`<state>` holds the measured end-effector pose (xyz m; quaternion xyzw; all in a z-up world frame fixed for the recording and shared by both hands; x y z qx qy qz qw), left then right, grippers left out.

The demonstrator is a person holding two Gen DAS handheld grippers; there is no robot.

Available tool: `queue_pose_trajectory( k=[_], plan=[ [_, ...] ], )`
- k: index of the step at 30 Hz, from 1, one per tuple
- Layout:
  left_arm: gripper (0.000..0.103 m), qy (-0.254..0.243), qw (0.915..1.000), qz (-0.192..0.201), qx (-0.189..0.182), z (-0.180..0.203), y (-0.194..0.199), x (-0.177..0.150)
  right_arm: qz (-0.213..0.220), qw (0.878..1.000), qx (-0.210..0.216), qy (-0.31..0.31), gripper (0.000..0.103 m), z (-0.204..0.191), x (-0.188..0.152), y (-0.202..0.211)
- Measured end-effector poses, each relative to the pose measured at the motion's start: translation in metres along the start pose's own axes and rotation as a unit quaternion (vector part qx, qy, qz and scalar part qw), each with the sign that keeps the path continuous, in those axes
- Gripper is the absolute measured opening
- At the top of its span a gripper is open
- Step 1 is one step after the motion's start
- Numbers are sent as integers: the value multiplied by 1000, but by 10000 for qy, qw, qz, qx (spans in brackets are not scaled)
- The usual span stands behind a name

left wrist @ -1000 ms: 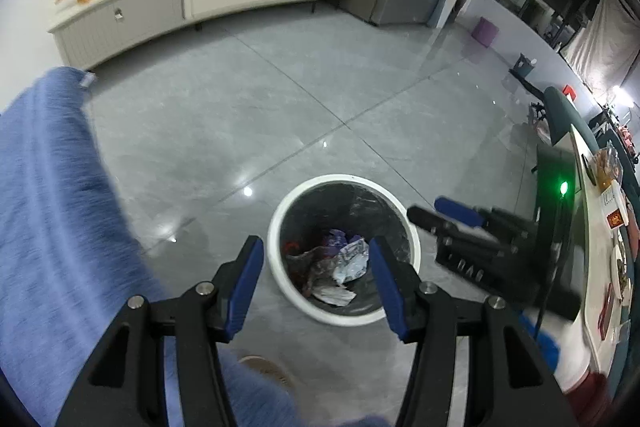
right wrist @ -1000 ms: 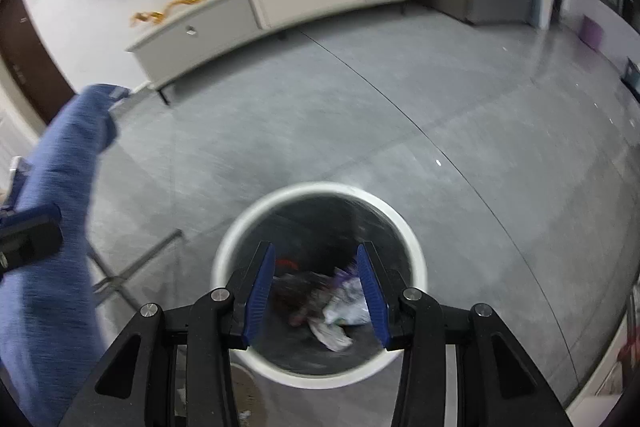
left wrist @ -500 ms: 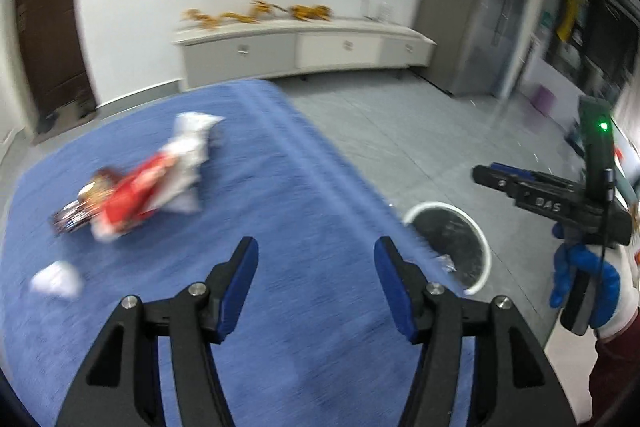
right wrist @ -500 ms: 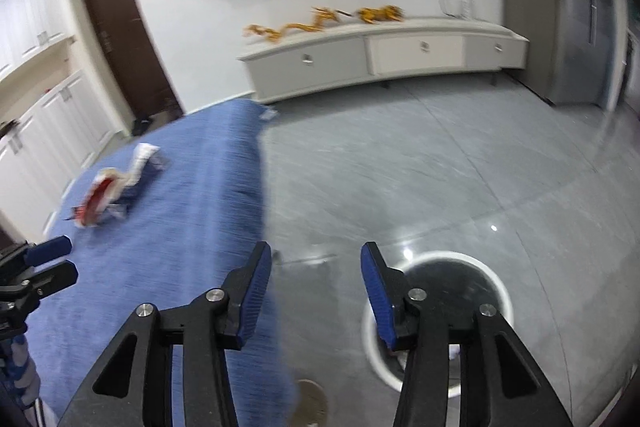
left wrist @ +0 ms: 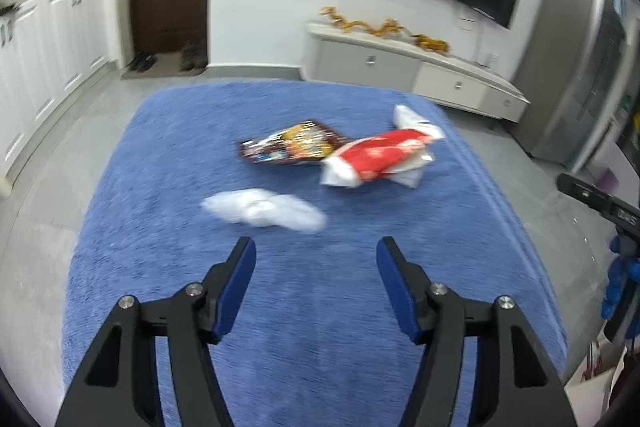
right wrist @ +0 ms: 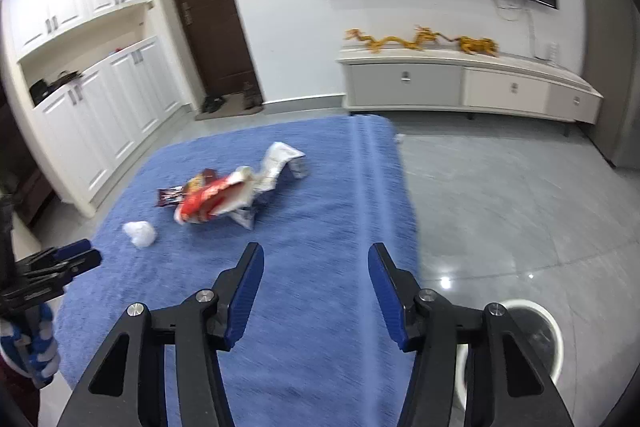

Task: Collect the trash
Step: 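Move both open tools back over the towel toward the remaining trash, then grasp the clear plastic bag with the left tool while the right tool grasps the red-white bag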

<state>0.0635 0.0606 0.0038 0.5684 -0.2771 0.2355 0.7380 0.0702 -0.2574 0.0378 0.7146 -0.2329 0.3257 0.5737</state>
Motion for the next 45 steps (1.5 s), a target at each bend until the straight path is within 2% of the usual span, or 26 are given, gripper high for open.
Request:
queue_pose_trajectory(
  k=[4,8,12,18,22,26,31,35,39,42,43,44,45],
  plan=[
    [68,471,9988,-108,34,-31,-16,4,-77,9994,296,147,58,-19,15,-27],
    [70,819,9964,-225,3,-43,-38,13,-116,9981,544,248,64,-36,31,-56],
    [70,1122,9931,-326,86,-53,-60,22,-207,9967,670,400,66,-51,47,-90],
    [70,1357,9893,-421,334,-63,-85,34,-364,9932,829,737,66,-74,78,-134],
    [70,1470,9872,-518,350,-68,-96,33,-732,9867,1149,890,66,-88,86,-166],
    [69,1404,9875,-621,344,-68,-104,28,-1076,9768,1411,1203,66,-100,74,-179],
    [68,1227,9902,-599,309,-65,-102,24,-1251,9667,1521,1636,66,-111,50,-164],
    [57,1062,9920,-590,330,-65,-98,18,-1365,9582,1639,1907,66,-124,23,-151],
    [52,997,9928,-594,284,-69,-91,11,-1542,9519,1722,2013,66,-132,-3,-147],
    [47,913,9936,-593,296,-69,-89,9,-1719,9487,1655,2075,66,-137,-19,-150],
    [43,879,9939,-592,291,-68,-89,8,-1728,9490,1621,2080,66,-137,-22,-151],
    [35,848,9942,-596,274,-68,-89,7,-1704,9501,1569,2088,65,-137,-24,-150],
    [32,810,9945,-610,261,-67,-88,6,-1685,9514,1533,2071,55,-137,-25,-149]
  ],
)
Point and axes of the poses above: each gripper's, at about its wrist camera, not at the fingertips, and y roughly against the way its jaws point, z to its right, x to its top, the point moved 1 cm from there along -y, roughly the way its jaws point, and after that the axes turned 4 degrees about -x, right-handed, at the moved point
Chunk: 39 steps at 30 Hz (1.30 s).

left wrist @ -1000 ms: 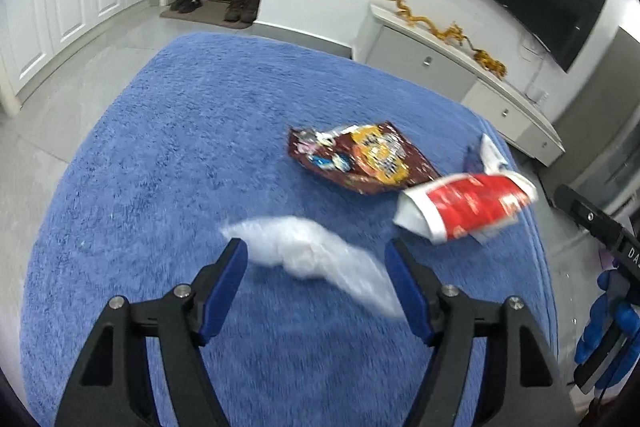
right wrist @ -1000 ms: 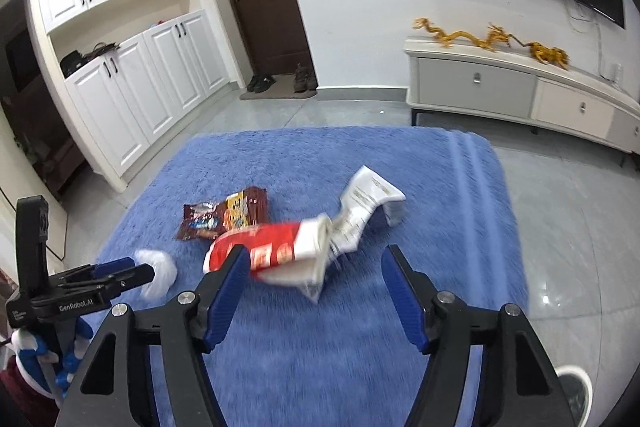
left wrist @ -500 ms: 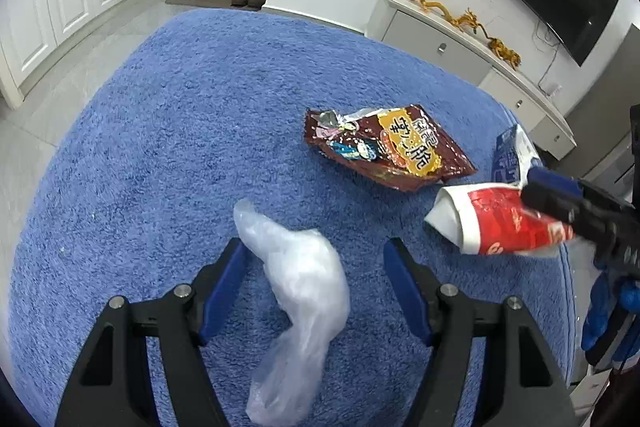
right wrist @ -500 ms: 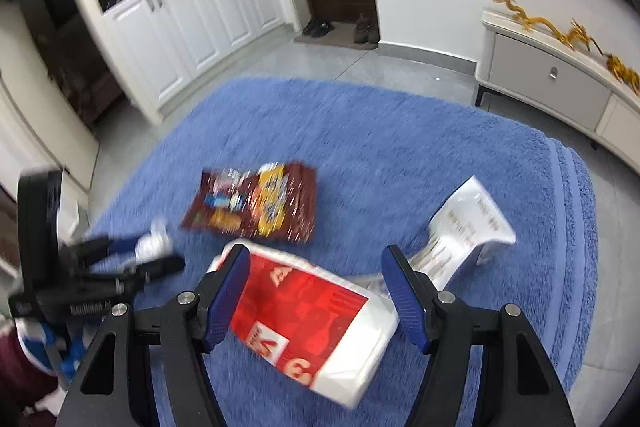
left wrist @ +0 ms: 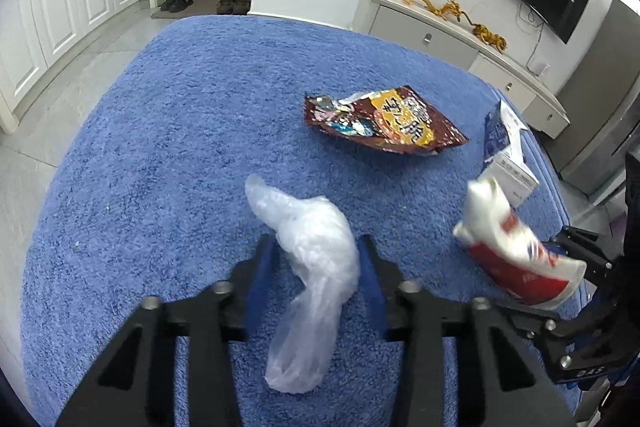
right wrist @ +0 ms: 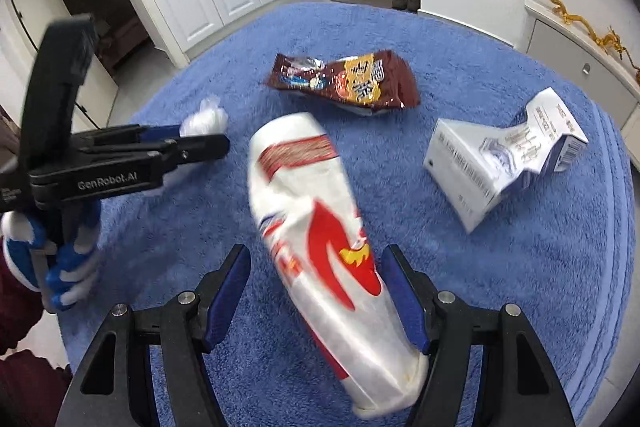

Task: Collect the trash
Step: 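Grasp the clear plastic bag with the left tool while the right tool grasps the red-white bag, then carry both bags over the bin and open both tools to drop them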

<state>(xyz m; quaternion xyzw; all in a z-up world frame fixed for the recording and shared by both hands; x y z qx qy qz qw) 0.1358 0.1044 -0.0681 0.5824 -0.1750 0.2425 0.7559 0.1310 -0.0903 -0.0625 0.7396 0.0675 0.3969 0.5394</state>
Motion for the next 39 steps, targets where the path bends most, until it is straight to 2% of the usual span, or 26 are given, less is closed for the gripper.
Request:
queue_pose_trajectory(
  k=[2,3,11,19,24,28,32,36,39],
  plan=[
    [29,-61,10000,6,10,2,1,-3,13,9999,-57,-83,37,1,-1,1],
    [28,-76,10000,1,1,2,2,-5,39,9999,-87,-128,33,1,-3,3],
    [27,-223,9996,177,-84,16,29,-16,637,9969,-199,-407,29,2,-28,51],
    [27,-584,9969,446,-283,64,67,-18,1250,9873,-616,-763,29,22,-87,135],
    [26,-1024,9917,468,-620,126,77,-16,1432,9771,-1016,-1201,29,52,-124,177],
    [26,-1458,9842,312,-959,190,70,-14,1414,9638,-1373,-1798,29,93,-175,199],
    [27,-2044,9702,24,-1301,271,50,-24,1288,9453,-1715,-2457,29,135,-231,212],
    [27,-2522,9543,-373,-1559,347,18,-43,1077,9186,-1995,-3236,29,185,-293,211],
    [27,-2739,9446,-709,-1663,399,-14,-56,979,9010,-2068,-3685,29,216,-326,209]
  ],
)
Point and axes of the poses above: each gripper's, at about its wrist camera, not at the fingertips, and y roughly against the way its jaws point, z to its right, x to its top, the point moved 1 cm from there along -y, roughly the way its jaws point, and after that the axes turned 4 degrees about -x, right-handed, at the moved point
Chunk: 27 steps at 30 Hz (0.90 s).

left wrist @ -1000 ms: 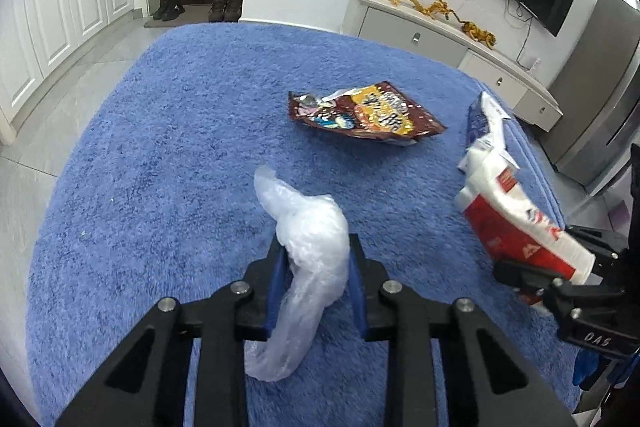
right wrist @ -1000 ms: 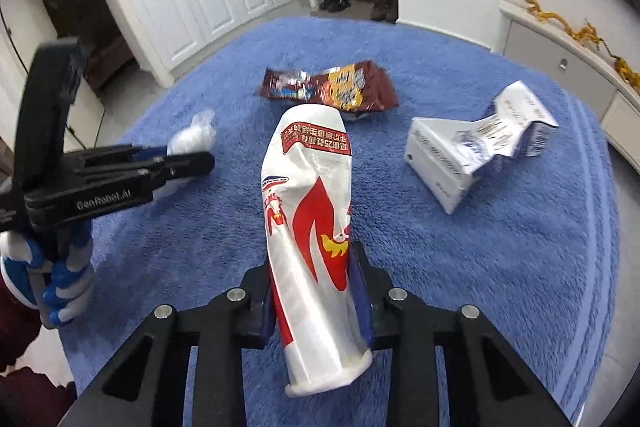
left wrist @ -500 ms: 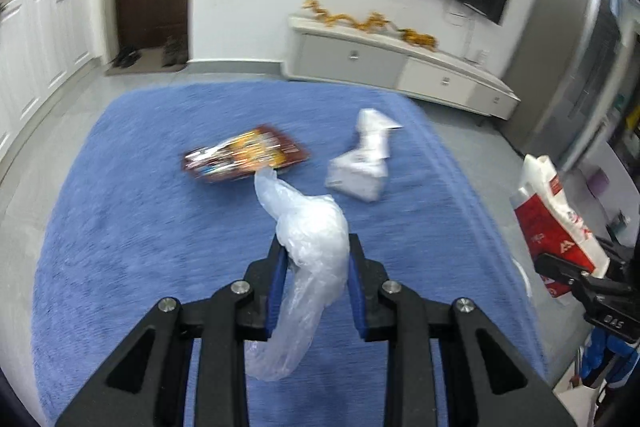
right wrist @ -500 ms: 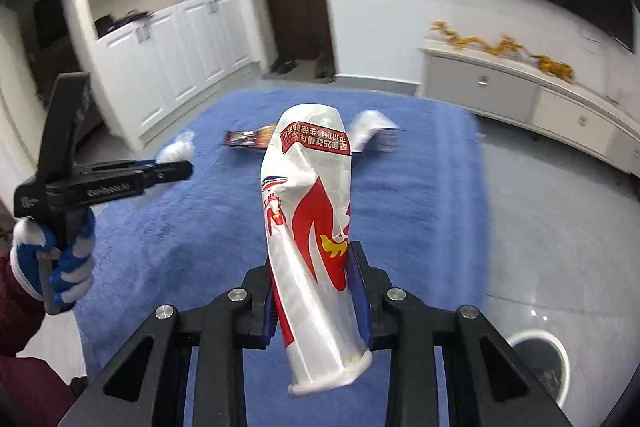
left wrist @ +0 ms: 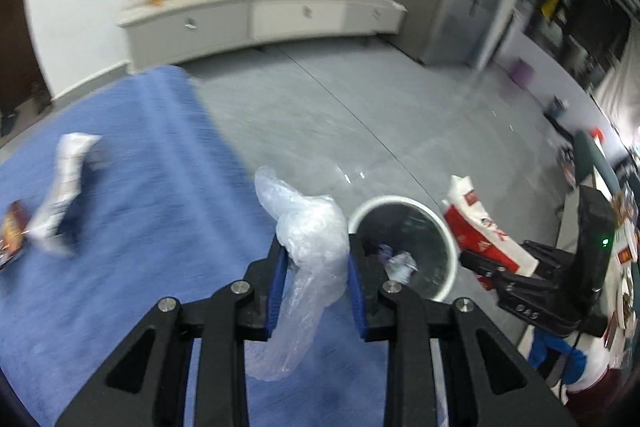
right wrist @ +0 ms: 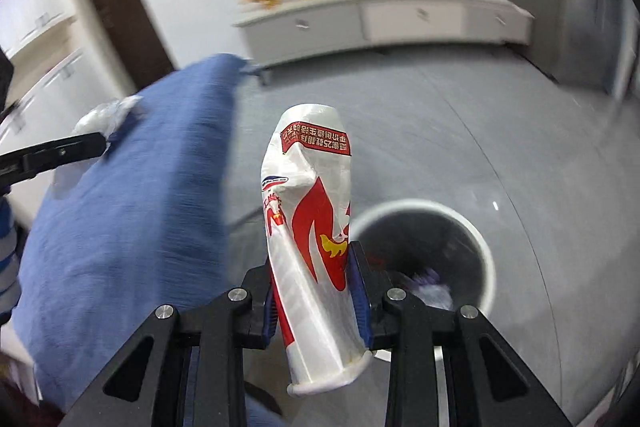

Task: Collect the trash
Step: 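Carry both bags over the bin and open both tools to drop them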

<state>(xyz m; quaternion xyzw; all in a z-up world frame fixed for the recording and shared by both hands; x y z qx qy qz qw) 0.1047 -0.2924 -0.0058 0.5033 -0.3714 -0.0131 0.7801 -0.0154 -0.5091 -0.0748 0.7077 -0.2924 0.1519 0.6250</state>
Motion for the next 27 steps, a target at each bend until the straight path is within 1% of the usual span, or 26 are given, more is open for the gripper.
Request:
queue_pose_trajectory(
  k=[2,6,7,9,10,13,14,15,16,17,19,21,22,24,26,27],
  plan=[
    [27,-143,9998,-130,-51,25,-28,10,-69,9997,-82,-212,29,19,-2,-9],
    [27,-265,9988,-381,-169,59,-76,26,-266,9976,-170,-611,30,51,-2,-34],
    [29,-273,9984,-446,-200,64,-86,29,-345,9968,-189,-692,31,58,-4,-43],
    [29,-222,9973,-624,-314,76,-113,34,-493,9951,-249,-824,34,72,-8,-61],
    [29,-186,9964,-739,-372,81,-128,36,-540,9943,-282,-875,34,78,-12,-66],
    [31,-103,9945,-948,-424,87,-161,37,-700,9904,-393,-1123,34,84,-15,-90],
    [33,-77,9938,-1012,-444,88,-168,36,-739,9895,-425,-1166,38,86,-17,-95],
    [35,-55,9933,-1059,-467,89,-175,37,-775,9886,-499,-1189,48,90,-19,-100],
    [44,-35,9929,-1086,-494,89,-181,38,-796,9880,-568,-1197,55,90,-18,-104],
    [51,-26,9929,-1081,-502,91,-184,38,-811,9875,-621,-1202,63,90,-19,-106],
    [52,-9,9927,-1084,-536,90,-189,38,-846,9867,-679,-1212,67,94,-23,-108],
    [52,-9,9919,-1126,-588,91,-190,37,-845,9865,-767,-1175,82,95,-24,-107],
    [52,-12,9921,-1102,-607,91,-188,36,-799,9867,-826,-1149,85,93,-24,-106],
    [52,-21,9930,-1016,-597,89,-183,35,-677,9875,-794,-1185,97,92,-22,-103],
    [52,6,9947,-848,-577,87,-172,32,-554,9885,-727,-1204,103,88,-19,-98],
    [52,22,9955,-755,-572,84,-165,31,-484,9894,-723,-1159,103,84,-17,-93]
  ],
)
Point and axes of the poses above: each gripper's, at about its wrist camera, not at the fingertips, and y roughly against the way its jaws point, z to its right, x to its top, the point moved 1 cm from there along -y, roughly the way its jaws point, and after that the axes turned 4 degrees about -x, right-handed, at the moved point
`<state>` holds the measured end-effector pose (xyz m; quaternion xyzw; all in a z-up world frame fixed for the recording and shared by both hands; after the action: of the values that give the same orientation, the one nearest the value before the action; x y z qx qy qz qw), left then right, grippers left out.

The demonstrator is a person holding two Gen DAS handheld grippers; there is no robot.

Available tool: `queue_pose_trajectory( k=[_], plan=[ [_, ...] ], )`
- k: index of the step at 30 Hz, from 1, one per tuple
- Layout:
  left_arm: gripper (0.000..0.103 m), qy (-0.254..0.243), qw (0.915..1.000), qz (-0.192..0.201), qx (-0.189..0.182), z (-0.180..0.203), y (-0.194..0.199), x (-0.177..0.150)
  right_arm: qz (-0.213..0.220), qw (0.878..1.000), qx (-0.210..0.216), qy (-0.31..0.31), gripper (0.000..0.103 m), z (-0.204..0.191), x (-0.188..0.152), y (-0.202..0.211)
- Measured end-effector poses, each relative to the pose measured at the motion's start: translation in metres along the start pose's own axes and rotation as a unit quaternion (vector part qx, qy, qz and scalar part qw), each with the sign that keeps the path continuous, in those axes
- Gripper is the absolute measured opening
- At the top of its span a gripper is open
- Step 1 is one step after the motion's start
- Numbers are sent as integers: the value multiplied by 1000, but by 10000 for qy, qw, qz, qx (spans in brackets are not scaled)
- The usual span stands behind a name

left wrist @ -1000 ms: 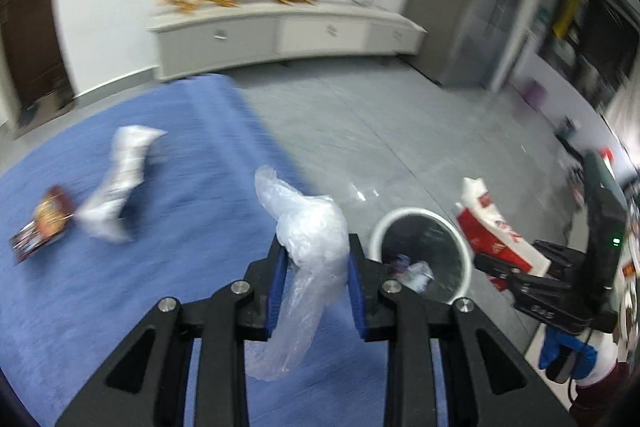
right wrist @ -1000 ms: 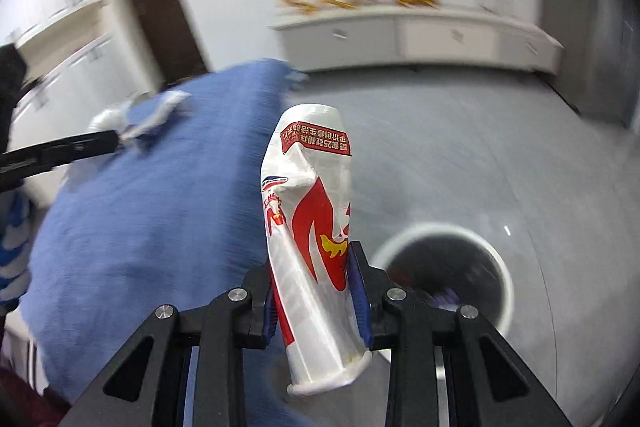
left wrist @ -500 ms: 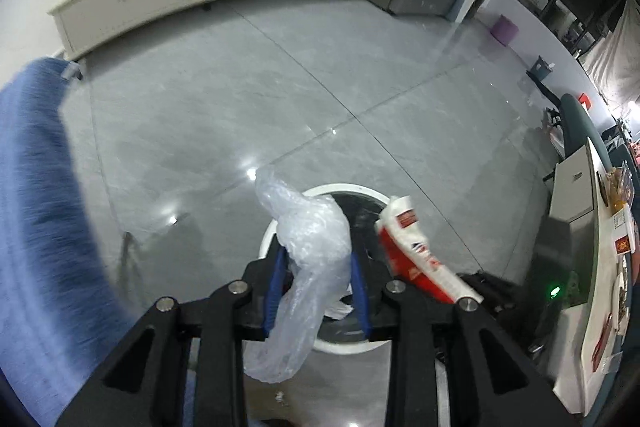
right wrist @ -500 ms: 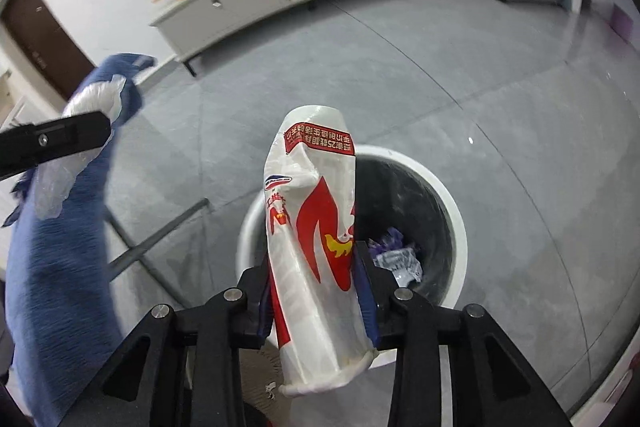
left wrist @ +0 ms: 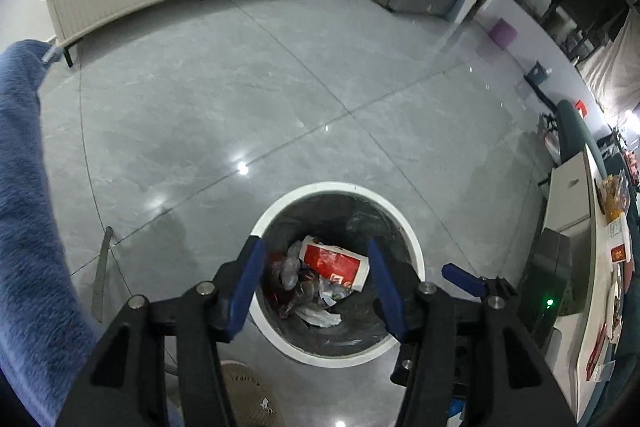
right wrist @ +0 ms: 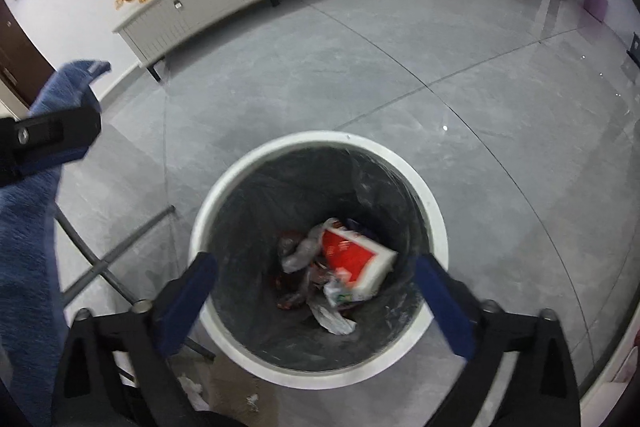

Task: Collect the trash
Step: 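Carry both bags over the bin and open both tools to drop them, then move both open tools back over the towel toward the last two items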

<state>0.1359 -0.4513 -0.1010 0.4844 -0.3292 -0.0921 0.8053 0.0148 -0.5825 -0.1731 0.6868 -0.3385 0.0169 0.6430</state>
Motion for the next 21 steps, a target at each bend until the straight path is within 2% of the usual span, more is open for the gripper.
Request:
queue_pose_trajectory(
  k=[2,6,12,16,21],
  plan=[
    [52,24,9997,232,36,-4,19,-5,112,9999,60,80,103,-4,0,8],
    [52,17,9990,437,133,-15,54,-16,334,9988,276,218,103,-23,0,30],
    [52,22,9967,634,508,-38,101,-42,511,9976,187,437,103,-53,-2,56],
    [53,83,9903,982,982,-60,140,-63,642,9958,126,642,103,-77,-4,74],
    [57,301,9801,1421,1350,-93,185,-87,787,9937,130,782,103,-107,-6,93]
  ],
)
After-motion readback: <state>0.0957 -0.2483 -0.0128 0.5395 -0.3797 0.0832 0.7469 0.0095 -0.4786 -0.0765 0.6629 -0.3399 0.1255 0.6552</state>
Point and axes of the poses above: each gripper's, at about its wrist camera, not at the fingertips, and y roughly against the way its jaws point, z to its right, x to its top, the point moved 1 cm from there along -y, roughly the way its jaws point, and after that the axes turned 4 degrees about -x, right-handed, at the moved point
